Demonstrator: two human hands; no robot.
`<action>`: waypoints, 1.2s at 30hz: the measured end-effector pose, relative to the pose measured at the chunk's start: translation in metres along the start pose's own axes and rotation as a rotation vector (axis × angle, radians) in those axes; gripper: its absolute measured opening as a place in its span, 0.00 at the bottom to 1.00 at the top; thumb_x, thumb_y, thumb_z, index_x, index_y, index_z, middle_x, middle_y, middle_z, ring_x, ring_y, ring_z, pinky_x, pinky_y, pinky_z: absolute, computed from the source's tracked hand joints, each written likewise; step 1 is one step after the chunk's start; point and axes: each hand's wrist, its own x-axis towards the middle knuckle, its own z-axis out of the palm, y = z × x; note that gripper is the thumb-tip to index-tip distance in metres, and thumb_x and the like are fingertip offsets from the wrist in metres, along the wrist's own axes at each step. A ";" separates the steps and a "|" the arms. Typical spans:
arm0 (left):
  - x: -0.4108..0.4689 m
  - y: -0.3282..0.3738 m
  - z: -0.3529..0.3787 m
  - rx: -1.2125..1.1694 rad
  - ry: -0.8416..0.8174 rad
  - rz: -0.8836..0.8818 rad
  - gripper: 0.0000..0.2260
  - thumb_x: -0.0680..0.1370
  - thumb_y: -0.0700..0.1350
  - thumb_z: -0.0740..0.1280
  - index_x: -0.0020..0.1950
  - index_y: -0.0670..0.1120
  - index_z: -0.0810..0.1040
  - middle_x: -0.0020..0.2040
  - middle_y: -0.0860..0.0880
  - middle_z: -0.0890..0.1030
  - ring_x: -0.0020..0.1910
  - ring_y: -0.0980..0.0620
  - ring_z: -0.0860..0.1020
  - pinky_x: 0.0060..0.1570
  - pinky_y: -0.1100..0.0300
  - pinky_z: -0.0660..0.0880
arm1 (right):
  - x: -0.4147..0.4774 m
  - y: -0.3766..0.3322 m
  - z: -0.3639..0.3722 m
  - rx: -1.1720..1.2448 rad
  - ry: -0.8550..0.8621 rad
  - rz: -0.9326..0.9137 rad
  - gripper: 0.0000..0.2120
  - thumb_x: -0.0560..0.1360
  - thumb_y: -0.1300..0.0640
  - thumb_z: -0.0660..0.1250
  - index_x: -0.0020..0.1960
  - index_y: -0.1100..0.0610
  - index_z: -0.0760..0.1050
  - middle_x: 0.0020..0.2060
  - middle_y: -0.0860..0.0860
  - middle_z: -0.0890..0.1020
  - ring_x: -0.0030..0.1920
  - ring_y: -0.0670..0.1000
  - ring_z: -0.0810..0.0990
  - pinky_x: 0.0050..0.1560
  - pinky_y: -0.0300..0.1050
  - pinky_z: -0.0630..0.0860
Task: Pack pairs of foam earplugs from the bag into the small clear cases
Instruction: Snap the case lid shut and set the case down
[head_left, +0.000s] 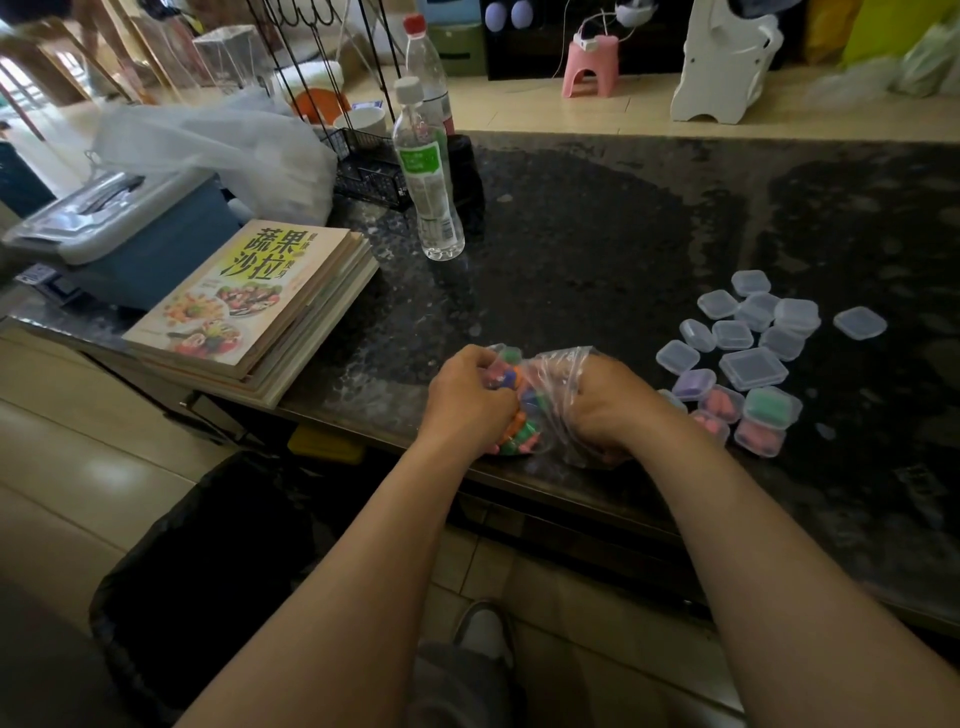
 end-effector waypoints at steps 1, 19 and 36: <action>0.001 0.000 0.001 -0.004 0.005 0.005 0.10 0.77 0.42 0.71 0.54 0.55 0.76 0.54 0.52 0.79 0.49 0.50 0.82 0.30 0.59 0.80 | 0.002 0.000 0.002 -0.027 0.000 0.010 0.23 0.78 0.50 0.71 0.72 0.49 0.73 0.64 0.52 0.78 0.62 0.53 0.77 0.67 0.49 0.72; 0.001 0.000 0.006 -0.044 0.044 -0.011 0.15 0.78 0.41 0.70 0.62 0.54 0.73 0.54 0.54 0.77 0.50 0.52 0.80 0.39 0.53 0.83 | 0.005 0.007 0.005 -0.025 0.107 0.001 0.20 0.78 0.51 0.70 0.69 0.51 0.73 0.58 0.51 0.79 0.56 0.50 0.77 0.58 0.46 0.74; 0.004 0.005 0.004 0.001 0.173 -0.060 0.17 0.79 0.38 0.66 0.66 0.51 0.71 0.47 0.57 0.70 0.50 0.50 0.78 0.50 0.46 0.83 | 0.007 0.013 0.008 0.217 0.308 -0.014 0.14 0.80 0.56 0.68 0.66 0.52 0.76 0.56 0.48 0.77 0.51 0.44 0.71 0.55 0.38 0.67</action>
